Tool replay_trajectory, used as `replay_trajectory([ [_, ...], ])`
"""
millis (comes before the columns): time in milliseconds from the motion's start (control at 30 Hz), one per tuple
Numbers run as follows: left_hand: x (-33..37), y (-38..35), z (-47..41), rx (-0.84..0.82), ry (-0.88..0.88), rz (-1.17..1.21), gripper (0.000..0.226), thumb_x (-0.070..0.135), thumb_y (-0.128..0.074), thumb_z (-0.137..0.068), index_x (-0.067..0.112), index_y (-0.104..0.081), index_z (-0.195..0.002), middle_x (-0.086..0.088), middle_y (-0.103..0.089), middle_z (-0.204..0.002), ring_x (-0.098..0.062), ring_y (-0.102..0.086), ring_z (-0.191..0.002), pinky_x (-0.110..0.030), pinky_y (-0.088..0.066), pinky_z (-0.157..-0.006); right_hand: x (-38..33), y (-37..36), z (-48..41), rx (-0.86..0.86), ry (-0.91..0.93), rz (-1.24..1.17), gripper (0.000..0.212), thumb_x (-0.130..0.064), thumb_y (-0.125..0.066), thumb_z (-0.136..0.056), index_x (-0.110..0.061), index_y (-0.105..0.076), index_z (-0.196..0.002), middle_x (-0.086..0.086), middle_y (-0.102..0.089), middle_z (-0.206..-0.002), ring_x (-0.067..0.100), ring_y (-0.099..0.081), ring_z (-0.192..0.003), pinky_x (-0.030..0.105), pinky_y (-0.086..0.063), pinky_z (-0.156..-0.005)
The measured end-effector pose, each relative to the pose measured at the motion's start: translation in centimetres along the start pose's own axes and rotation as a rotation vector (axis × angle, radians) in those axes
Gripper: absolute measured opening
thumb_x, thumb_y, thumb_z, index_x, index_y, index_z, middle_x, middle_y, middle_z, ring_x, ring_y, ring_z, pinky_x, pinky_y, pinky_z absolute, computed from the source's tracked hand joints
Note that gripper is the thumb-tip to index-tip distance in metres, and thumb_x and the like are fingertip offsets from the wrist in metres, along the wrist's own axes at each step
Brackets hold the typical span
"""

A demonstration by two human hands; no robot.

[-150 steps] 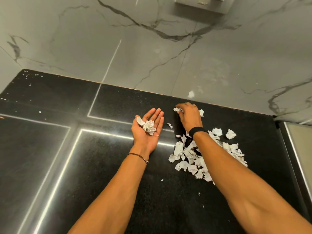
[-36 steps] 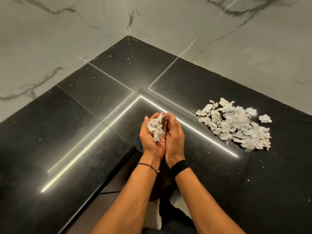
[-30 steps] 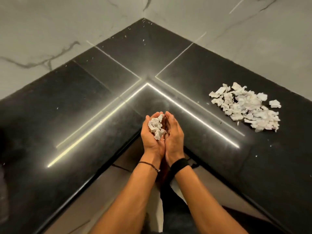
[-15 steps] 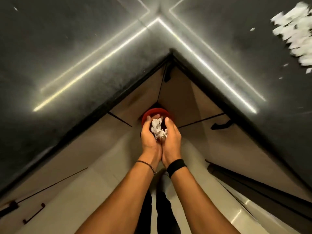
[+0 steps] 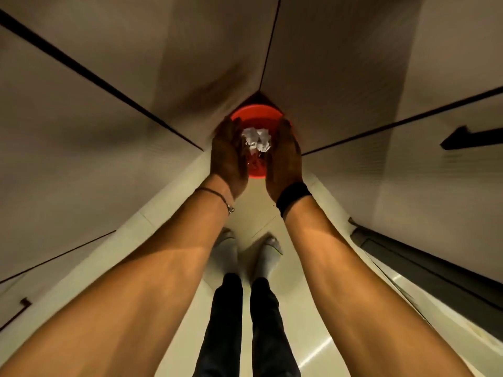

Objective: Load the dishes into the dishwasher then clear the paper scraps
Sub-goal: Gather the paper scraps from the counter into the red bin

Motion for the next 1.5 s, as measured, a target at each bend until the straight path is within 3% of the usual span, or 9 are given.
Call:
replay_trajectory([
  [133, 1.6, -0.5, 2.8, 0.038, 0.017, 0.036, 0.037, 0.039, -0.034, -0.11, 0.026, -0.061, -0.132, 0.001, -0.055, -0.147, -0.016, -0.048, -0.135, -0.031, -0.036, -0.104, -2.0, 0.6, 2.3, 0.002, 0.051, 0.052, 0.044, -0.045, -0.044, -0.106, -0.022, -0.05, -0.143, -0.003, -0.062, -0.133, 0.016, -0.059, -0.119, 0.041, -0.04, -0.11],
  [233, 3.3, -1.4, 6.3, 0.066, -0.01, -0.034, 0.023, 0.03, -0.043, -0.108, 0.029, -0.066, -0.105, 0.007, -0.07, -0.117, -0.009, -0.062, -0.114, -0.029, -0.047, -0.096, -3.8, 1.1, 5.4, 0.06, 0.048, 0.083, 0.027, -0.039, -0.048, -0.106, -0.027, -0.057, -0.129, -0.012, -0.065, -0.113, 0.007, -0.06, -0.105, 0.037, -0.043, -0.105],
  [333, 5.9, -3.1, 11.5, 0.076, -0.079, -0.138, 0.025, 0.023, -0.042, -0.109, 0.022, -0.067, -0.11, 0.006, -0.075, -0.106, -0.001, -0.071, -0.087, -0.025, -0.053, -0.08, -6.7, 1.0, 10.5, 0.096, 0.063, 0.187, 0.039, -0.046, -0.052, -0.102, -0.023, -0.058, -0.133, 0.002, -0.064, -0.134, 0.019, -0.061, -0.12, 0.044, -0.046, -0.111],
  [533, 11.8, -8.3, 24.7, -0.073, -0.23, -0.342, 0.035, 0.032, -0.044, -0.109, 0.018, -0.06, -0.136, -0.001, -0.071, -0.123, -0.017, -0.071, -0.109, -0.032, -0.055, -0.091, -16.7, 0.0, 24.1, -0.023, 0.243, 0.205, 0.038, -0.036, -0.044, -0.107, -0.021, -0.056, -0.14, 0.0, -0.067, -0.13, 0.012, -0.069, -0.109, 0.02, -0.056, -0.079],
  [833, 17.8, -16.8, 37.7, -0.369, -0.482, -0.438, 0.028, 0.017, -0.054, -0.106, 0.015, -0.062, -0.133, -0.004, -0.074, -0.117, -0.017, -0.075, -0.098, -0.026, -0.061, -0.078, -27.8, 1.8, 37.3, -0.007, 0.592, 0.11, 0.037, -0.031, -0.048, -0.107, -0.019, -0.055, -0.141, 0.001, -0.07, -0.127, 0.021, -0.071, -0.108, 0.028, -0.057, -0.081],
  [1000, 18.0, -21.4, 38.5, -0.491, -0.542, -0.501, 0.029, 0.016, -0.057, -0.104, 0.013, -0.063, -0.132, -0.007, -0.075, -0.116, -0.022, -0.074, -0.098, -0.028, -0.058, -0.08, -30.8, 4.3, 38.8, 0.034, 0.672, 0.033, 0.034, -0.025, -0.053, -0.105, -0.02, -0.057, -0.139, 0.0, -0.071, -0.126, 0.018, -0.072, -0.106, 0.022, -0.054, -0.076],
  [1133, 18.5, -24.0, 37.7, -0.52, -0.544, -0.525, 0.028, 0.018, -0.058, -0.103, 0.015, -0.065, -0.131, -0.004, -0.076, -0.114, -0.022, -0.074, -0.097, -0.024, -0.058, -0.077, -32.3, 5.3, 37.6, 0.061, 0.689, 0.033, 0.033, -0.023, -0.057, -0.103, -0.024, -0.06, -0.136, -0.004, -0.072, -0.123, 0.016, -0.071, -0.108, 0.032, -0.057, -0.088],
  [1267, 19.8, -27.4, 35.0, -0.516, -0.558, -0.556, 0.027, 0.021, -0.057, -0.104, 0.016, -0.065, -0.129, -0.004, -0.077, -0.113, -0.024, -0.074, -0.1, -0.026, -0.058, -0.078, -35.6, 5.3, 34.0, 0.082, 0.723, 0.065, 0.03, -0.015, -0.062, -0.1, -0.031, -0.063, -0.126, -0.002, -0.072, -0.121, 0.016, -0.071, -0.108, 0.028, -0.057, -0.084],
  [1500, 24.0, -32.9, 28.6, -0.405, -0.555, -0.562, 0.024, 0.024, -0.054, -0.106, 0.019, -0.066, -0.126, -0.001, -0.078, -0.11, -0.023, -0.075, -0.099, -0.03, -0.059, -0.084, -42.0, 3.3, 24.6, 0.062, 0.733, 0.225, 0.031, -0.016, -0.069, -0.095, -0.025, -0.066, -0.125, -0.007, -0.073, -0.115, 0.007, -0.068, -0.108, 0.042, -0.056, -0.099],
])
Point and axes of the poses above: each hand's wrist, its own z-axis away from the middle knuckle, its own y-axis out of the back of the hand, x = y × z, the point moved 6 cm from there along -z, towards the middle knuckle
